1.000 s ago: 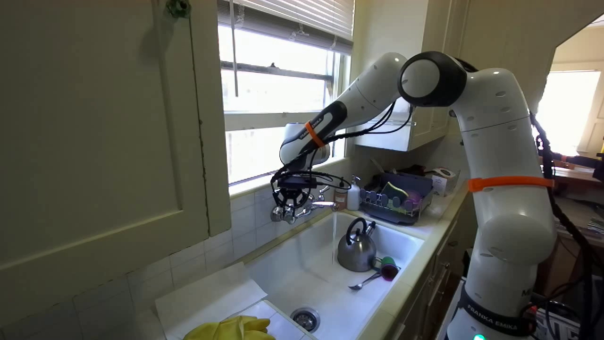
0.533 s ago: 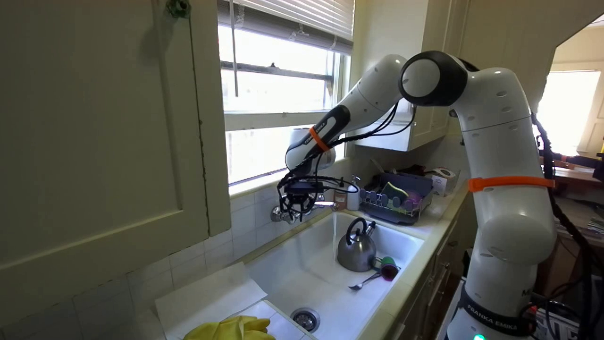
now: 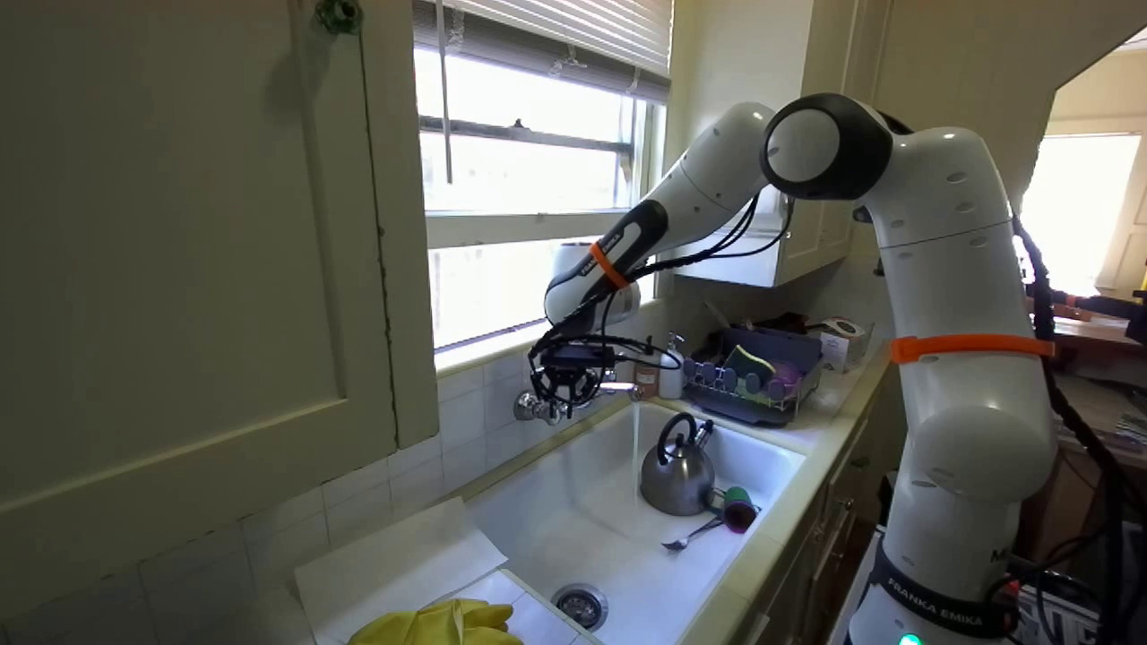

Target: Open the tap with the left handle

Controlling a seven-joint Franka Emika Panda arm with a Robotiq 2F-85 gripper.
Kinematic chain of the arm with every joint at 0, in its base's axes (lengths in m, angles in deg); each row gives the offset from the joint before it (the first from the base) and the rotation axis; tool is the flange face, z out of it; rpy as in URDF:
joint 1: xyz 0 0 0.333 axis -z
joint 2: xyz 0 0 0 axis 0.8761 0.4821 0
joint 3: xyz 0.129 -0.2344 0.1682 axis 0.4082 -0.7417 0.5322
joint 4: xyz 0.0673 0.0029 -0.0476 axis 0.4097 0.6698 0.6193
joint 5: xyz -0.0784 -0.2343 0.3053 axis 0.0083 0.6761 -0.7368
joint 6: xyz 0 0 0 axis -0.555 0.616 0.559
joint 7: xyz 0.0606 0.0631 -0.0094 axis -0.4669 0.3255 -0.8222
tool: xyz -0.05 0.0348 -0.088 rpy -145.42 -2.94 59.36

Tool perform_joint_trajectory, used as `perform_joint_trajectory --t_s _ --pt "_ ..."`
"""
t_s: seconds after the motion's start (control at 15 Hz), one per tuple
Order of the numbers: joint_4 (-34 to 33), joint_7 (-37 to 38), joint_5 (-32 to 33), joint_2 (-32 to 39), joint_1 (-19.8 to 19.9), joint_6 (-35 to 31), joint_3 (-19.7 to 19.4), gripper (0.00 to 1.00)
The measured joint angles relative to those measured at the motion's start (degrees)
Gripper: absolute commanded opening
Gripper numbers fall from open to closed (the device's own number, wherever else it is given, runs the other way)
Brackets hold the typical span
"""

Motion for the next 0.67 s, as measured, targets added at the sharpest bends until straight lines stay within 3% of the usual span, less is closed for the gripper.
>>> perform_joint_trajectory --t_s 0.07,0.13,0.47,0.67 --pt "0.18 -0.06 0.0 -0.28 -0.02 -0.04 0.01 0.61" --pt "0.4 -0.08 0.0 -0.53 -0.01 -0.04 -0.02 0.62" --pt "2.0 -0.15 0.32 -2.28 0.08 -0.04 -0.8 0.97" --pt "3.11 -0.26 0.5 -3.92 0.13 -0.04 -1.08 1.0"
